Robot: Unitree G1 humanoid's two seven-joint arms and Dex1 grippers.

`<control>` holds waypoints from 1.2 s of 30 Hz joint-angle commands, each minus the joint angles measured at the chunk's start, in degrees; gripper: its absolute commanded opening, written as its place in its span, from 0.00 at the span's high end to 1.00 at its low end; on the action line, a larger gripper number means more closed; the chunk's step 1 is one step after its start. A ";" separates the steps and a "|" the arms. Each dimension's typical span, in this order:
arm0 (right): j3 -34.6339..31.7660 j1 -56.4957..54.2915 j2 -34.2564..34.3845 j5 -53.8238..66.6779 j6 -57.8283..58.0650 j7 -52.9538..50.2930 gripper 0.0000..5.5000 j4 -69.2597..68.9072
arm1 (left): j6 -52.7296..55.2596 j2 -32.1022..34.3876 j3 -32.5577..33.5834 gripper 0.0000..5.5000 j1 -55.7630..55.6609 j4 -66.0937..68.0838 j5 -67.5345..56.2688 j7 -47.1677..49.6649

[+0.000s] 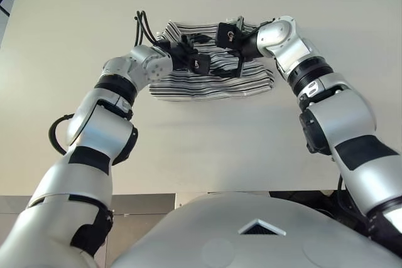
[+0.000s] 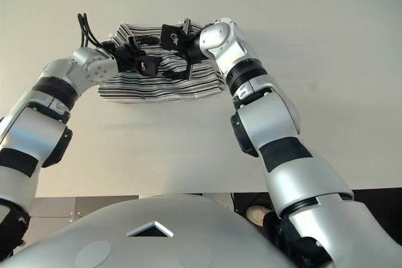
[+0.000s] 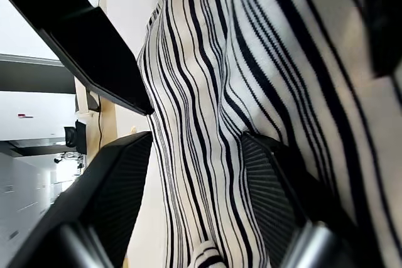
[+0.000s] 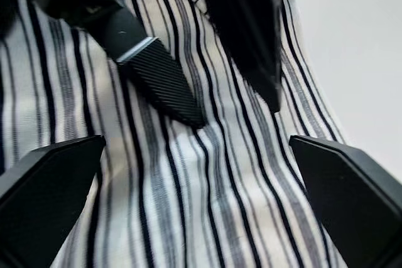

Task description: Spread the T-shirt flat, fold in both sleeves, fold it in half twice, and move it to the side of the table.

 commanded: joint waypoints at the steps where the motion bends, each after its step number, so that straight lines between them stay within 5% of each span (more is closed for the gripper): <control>1: -0.52 -0.61 -0.09 0.42 0.57 0.35 0.00 -0.36 | 3.59 1.80 -1.34 0.52 2.68 3.86 1.87 -1.53; 22: -4.69 -5.33 2.13 3.03 3.03 -3.52 0.00 0.90 | -10.01 2.57 8.52 0.52 4.70 -2.03 -14.08 -16.07; 36: 18.37 2.66 -0.22 -18.78 -7.21 -14.45 0.00 3.48 | -9.52 4.70 10.12 0.52 2.39 -1.92 -13.62 -16.23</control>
